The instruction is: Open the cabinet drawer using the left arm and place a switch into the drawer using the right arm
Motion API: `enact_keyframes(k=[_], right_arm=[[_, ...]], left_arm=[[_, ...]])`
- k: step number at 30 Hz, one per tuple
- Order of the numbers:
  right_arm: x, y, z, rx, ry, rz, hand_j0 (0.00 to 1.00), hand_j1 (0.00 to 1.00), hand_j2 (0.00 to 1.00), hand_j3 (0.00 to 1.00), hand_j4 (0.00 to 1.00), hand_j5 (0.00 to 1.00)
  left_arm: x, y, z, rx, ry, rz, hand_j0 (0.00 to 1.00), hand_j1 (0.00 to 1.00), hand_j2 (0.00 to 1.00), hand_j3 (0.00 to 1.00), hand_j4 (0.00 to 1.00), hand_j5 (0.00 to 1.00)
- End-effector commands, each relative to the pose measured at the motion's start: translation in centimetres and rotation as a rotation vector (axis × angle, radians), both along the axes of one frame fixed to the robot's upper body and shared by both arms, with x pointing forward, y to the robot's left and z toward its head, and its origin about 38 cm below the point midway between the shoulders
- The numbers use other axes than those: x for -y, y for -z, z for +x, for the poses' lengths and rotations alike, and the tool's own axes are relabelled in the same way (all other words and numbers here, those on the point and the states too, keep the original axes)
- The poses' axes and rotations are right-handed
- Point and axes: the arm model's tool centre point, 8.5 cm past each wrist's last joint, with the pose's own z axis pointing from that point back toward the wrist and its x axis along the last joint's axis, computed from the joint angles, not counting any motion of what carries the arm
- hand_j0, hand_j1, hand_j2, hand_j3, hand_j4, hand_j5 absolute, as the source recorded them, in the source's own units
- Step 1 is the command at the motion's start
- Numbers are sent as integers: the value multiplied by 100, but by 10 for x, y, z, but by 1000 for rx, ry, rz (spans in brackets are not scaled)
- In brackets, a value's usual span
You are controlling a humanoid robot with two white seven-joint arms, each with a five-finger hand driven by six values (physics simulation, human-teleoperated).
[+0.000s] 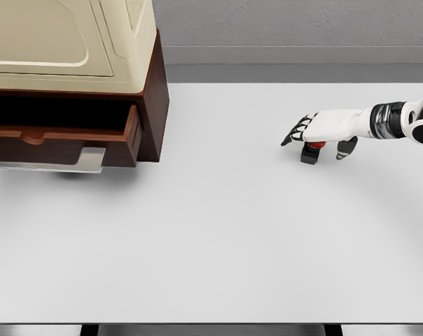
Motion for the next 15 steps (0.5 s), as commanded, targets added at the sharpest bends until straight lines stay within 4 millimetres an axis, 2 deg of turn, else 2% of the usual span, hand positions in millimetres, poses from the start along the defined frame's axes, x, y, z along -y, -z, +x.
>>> enact_keyframes(k=[1, 3, 5, 7, 12, 15], right_arm=[[0, 0, 0, 0, 4, 3, 98, 98, 98, 98, 98, 98], [0, 0, 0, 0, 4, 3, 94, 94, 94, 94, 94, 94], [0, 0, 0, 0, 4, 3, 91, 91, 91, 91, 91, 91], [0, 0, 0, 0, 4, 3, 91, 91, 91, 91, 91, 91], [0, 0, 0, 0, 4, 3, 87, 87, 87, 87, 87, 87], [-1, -1, 0, 2, 1, 5, 88, 88, 88, 88, 88, 88]], left_arm=[[12, 15, 4, -53, 40, -1, 100, 100, 100, 100, 100, 100], [13, 15, 5, -51, 43, -2, 100, 100, 100, 100, 100, 100], [31, 23, 14, -75, 98, -4, 100, 100, 100, 100, 100, 100], [44, 18, 23, -60, 138, 2, 100, 100, 100, 100, 100, 100], [46, 21, 23, -63, 140, -5, 100, 100, 100, 100, 100, 100], [48, 35, 21, -80, 132, -27, 100, 100, 100, 100, 100, 100]])
